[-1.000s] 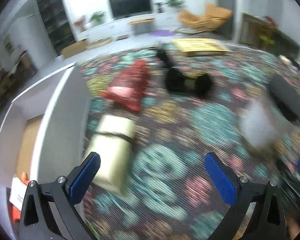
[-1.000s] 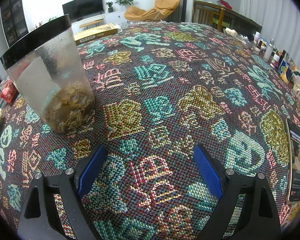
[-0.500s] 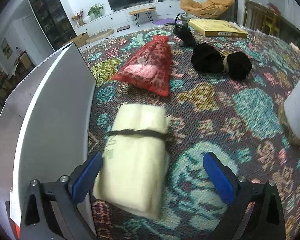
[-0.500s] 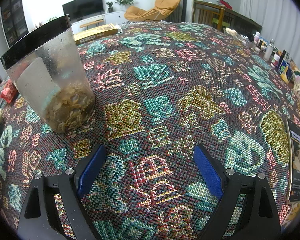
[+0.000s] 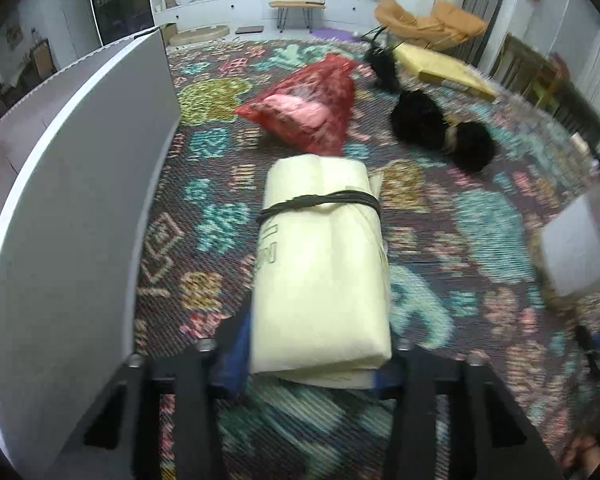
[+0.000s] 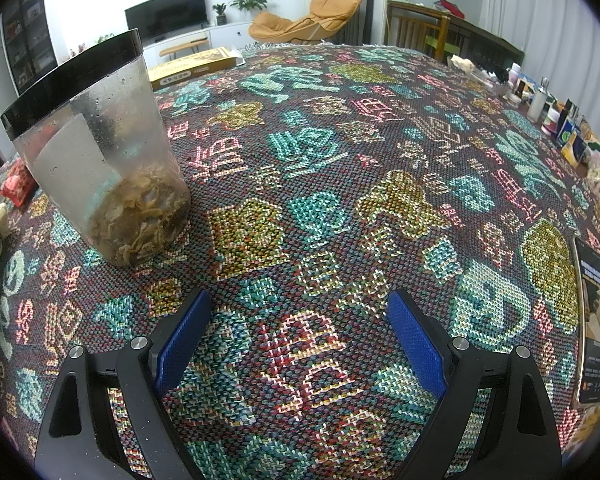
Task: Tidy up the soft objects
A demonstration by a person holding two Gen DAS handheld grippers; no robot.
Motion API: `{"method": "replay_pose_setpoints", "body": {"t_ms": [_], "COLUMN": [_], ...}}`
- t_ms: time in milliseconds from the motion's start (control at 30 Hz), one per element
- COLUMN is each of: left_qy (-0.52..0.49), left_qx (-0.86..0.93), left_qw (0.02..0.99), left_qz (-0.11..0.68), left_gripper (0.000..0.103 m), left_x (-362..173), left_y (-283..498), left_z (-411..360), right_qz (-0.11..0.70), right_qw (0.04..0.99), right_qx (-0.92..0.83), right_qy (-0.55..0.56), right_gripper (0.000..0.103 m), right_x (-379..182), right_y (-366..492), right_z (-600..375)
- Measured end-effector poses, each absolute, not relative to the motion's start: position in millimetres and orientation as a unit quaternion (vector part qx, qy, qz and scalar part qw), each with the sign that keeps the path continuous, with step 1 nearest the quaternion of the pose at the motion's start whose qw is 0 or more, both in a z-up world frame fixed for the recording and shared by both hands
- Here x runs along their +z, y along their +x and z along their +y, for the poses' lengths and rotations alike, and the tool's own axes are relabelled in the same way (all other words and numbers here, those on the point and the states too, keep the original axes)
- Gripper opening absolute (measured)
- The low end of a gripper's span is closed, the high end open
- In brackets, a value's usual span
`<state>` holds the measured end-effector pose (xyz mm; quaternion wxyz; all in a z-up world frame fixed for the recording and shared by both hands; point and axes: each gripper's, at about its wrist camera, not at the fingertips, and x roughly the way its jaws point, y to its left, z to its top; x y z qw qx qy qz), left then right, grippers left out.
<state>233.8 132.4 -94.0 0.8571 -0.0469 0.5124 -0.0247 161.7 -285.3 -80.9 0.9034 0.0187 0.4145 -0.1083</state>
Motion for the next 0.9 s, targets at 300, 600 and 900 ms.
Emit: {"method": "replay_pose_setpoints", "body": {"t_ms": [300, 600, 900], "left_qy": [-0.064, 0.075, 0.046], "left_qx": [-0.131, -0.1, -0.101], "left_qw": [0.849, 0.877, 0.883], "left_qz": [0.507, 0.464, 0.455], "left_gripper": [0.042, 0.103, 0.103], "left_x": [-86, -113, -118], "left_y": [170, 159, 161], "left_z": [53, 15, 24], "right_qz": [0.414, 0.414, 0.414], "right_qw": [0.903, 0.903, 0.904], "right_qx": [-0.108, -0.108, -0.108], "right_qy": [0.019, 0.019, 0.019], "right_gripper": [0.092, 0.092, 0.092], "right_x": [-81, -81, -81], "right_y": [162, 162, 162], "right_z": [-285, -285, -285]}}
